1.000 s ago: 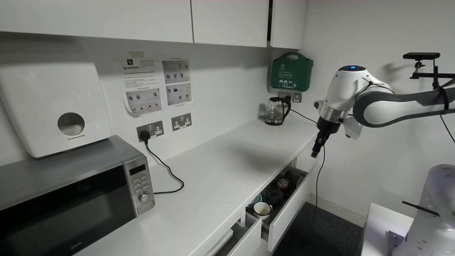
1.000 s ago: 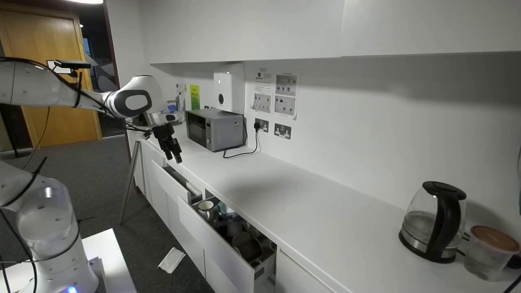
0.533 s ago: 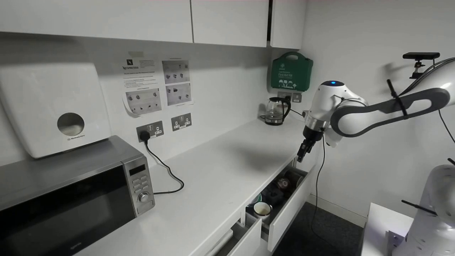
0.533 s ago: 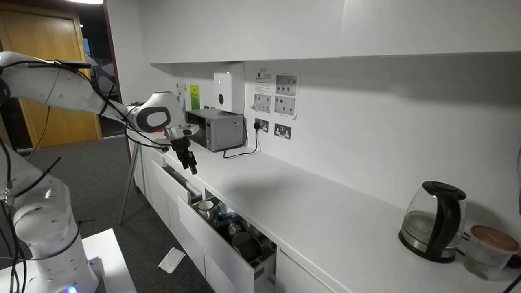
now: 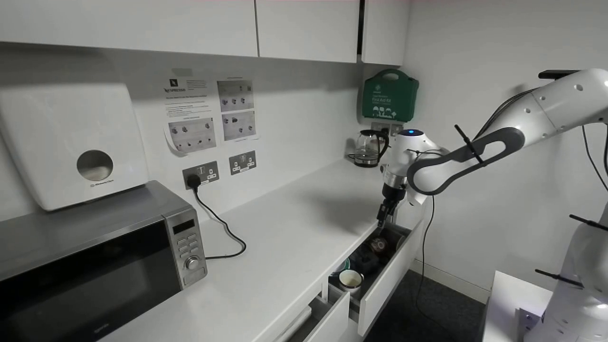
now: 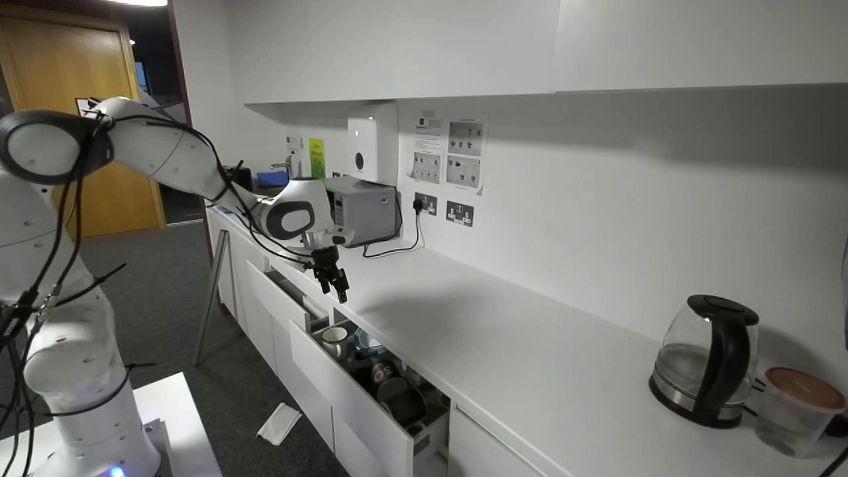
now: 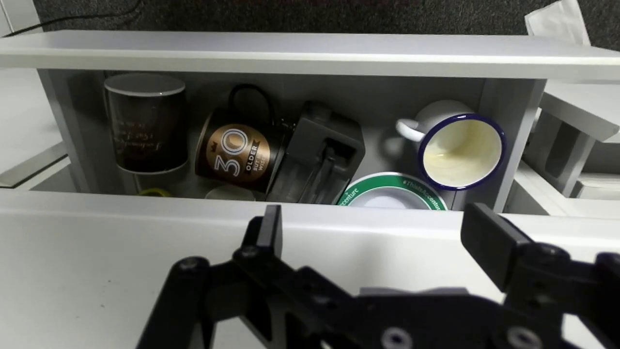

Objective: Open the drawer on the right, take three mugs out of the drawer and place them on the countertop

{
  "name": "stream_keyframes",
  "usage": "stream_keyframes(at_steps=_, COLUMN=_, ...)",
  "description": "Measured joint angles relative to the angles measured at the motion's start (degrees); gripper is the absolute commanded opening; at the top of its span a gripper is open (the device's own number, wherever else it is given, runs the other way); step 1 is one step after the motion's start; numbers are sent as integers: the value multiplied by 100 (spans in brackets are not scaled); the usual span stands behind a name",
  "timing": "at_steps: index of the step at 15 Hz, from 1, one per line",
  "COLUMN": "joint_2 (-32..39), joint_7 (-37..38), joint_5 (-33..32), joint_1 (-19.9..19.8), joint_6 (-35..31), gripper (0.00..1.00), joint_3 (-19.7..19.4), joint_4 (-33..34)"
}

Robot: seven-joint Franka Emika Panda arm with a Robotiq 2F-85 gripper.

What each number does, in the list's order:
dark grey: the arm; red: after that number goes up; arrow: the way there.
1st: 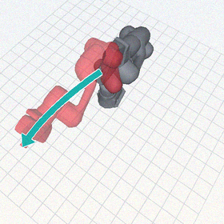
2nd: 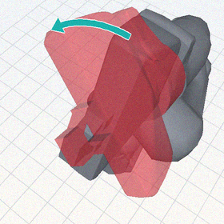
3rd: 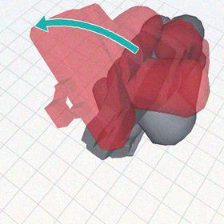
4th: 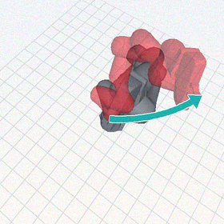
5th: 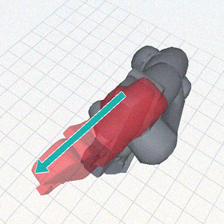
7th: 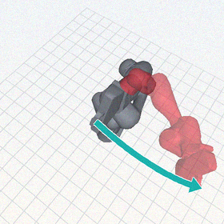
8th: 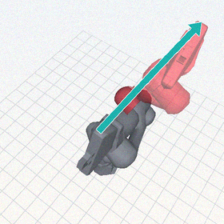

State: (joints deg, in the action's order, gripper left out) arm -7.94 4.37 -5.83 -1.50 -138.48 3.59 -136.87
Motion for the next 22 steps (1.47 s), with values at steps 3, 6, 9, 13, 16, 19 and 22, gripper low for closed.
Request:
stream_keyframes(at_steps=3, joint_2=560, joint_7=-323, joint_5=45, joint_1=0, joint_6=-1, gripper=100, joint_3=-151, joint_4=354)
stream_keyframes(at_steps=6, joint_2=1056, joint_7=-620, joint_5=310, joint_1=-6, joint_6=-2, gripper=100, joint_3=-301, joint_4=539)
stream_keyframes(at_steps=9, joint_2=1468, joint_7=-976, joint_5=864, joint_1=-40, joint_6=-3, gripper=100, joint_3=-418, joint_4=573)
stream_keyframes(at_steps=13, joint_2=1645, joint_7=-1284, joint_5=1310, joint_1=-165, joint_6=-2, gripper=100, joint_3=-437, joint_4=564)
stream_keyframes(at_steps=16, joint_2=1643, joint_7=-1284, joint_5=1322, joint_1=-162, joint_6=-2, gripper=100, joint_3=-438, joint_4=564)
stream_keyframes(at_steps=19, joint_2=1643, joint_7=-1284, joint_5=1325, joint_1=-161, joint_6=-2, gripper=100, joint_3=-439, joint_4=564)
stream_keyframes(at_steps=22, joint_2=1643, joint_7=-1284, joint_5=1325, joint_1=-160, joint_6=-2, gripper=100, joint_3=-439, joint_4=564)
